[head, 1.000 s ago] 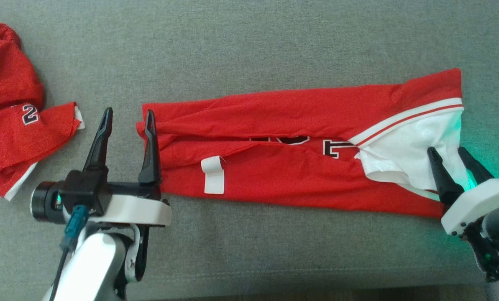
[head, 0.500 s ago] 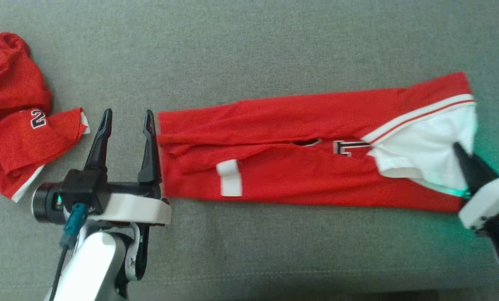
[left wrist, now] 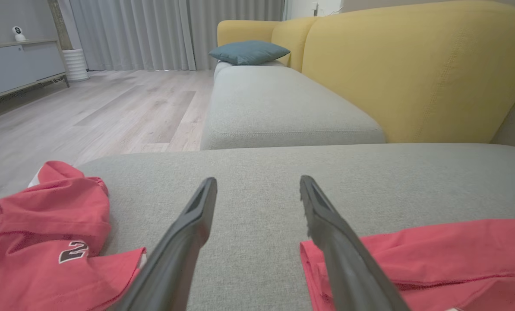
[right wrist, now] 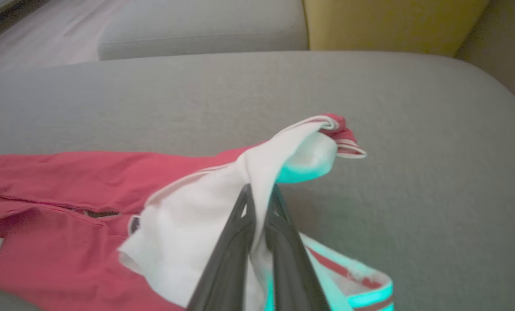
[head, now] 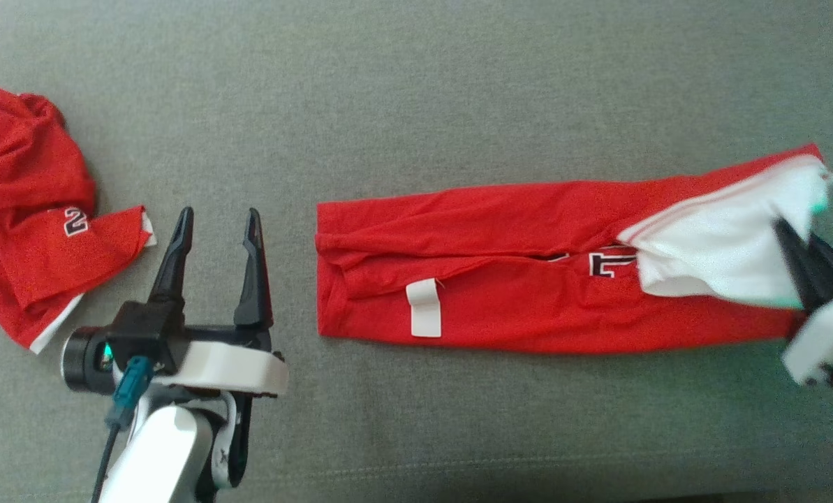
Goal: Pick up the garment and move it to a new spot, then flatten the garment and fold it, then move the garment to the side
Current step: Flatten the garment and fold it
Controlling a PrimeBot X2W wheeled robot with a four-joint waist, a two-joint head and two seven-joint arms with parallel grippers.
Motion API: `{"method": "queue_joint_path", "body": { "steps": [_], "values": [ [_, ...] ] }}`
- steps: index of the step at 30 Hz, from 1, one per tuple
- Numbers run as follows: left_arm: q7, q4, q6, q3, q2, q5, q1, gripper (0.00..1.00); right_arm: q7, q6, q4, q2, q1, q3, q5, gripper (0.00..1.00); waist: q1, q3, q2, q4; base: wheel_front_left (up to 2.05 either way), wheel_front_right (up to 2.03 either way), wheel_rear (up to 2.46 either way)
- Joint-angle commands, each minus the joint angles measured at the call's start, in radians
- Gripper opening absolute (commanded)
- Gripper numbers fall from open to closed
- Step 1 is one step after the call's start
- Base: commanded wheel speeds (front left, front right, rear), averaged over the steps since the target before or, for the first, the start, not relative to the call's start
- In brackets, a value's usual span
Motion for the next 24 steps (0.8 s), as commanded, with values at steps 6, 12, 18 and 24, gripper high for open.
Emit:
{"method": "queue_joint_path", "body": {
  "steps": [6, 12, 18, 24],
  "values": [
    [-0.012, -0.023, -0.011, 0.036, 0.011, 0.009, -0.013, 1.00, 0.057, 0.003, -0.163, -0.029, -0.174, 0.252, -0.040, 0.00, 0.0000, -0.036, -0.0001, 0.000, 0.00, 0.00, 0.00],
    [-0.012, -0.023, -0.018, 0.026, 0.008, 0.007, -0.016, 1.00, 0.044, 0.003, -0.072, 0.092, -0.273, 0.490, 0.014, 0.00, 0.0000, -0.035, -0.0001, 0.026, 0.00, 0.00, 0.00],
    [-0.012, -0.012, -0.026, 0.010, -0.007, 0.009, -0.026, 1.00, -0.047, 0.003, 0.141, 0.269, -0.313, 0.605, 0.059, 0.00, 0.0000, -0.024, -0.0001, 0.062, 0.00, 0.00, 0.00],
    [-0.012, -0.007, -0.028, 0.001, -0.017, 0.014, -0.032, 1.00, -0.169, 0.003, 0.305, 0.331, -0.357, 0.654, 0.093, 0.00, 0.0000, -0.011, -0.0001, 0.086, 0.00, 0.00, 0.00]
  ]
}}
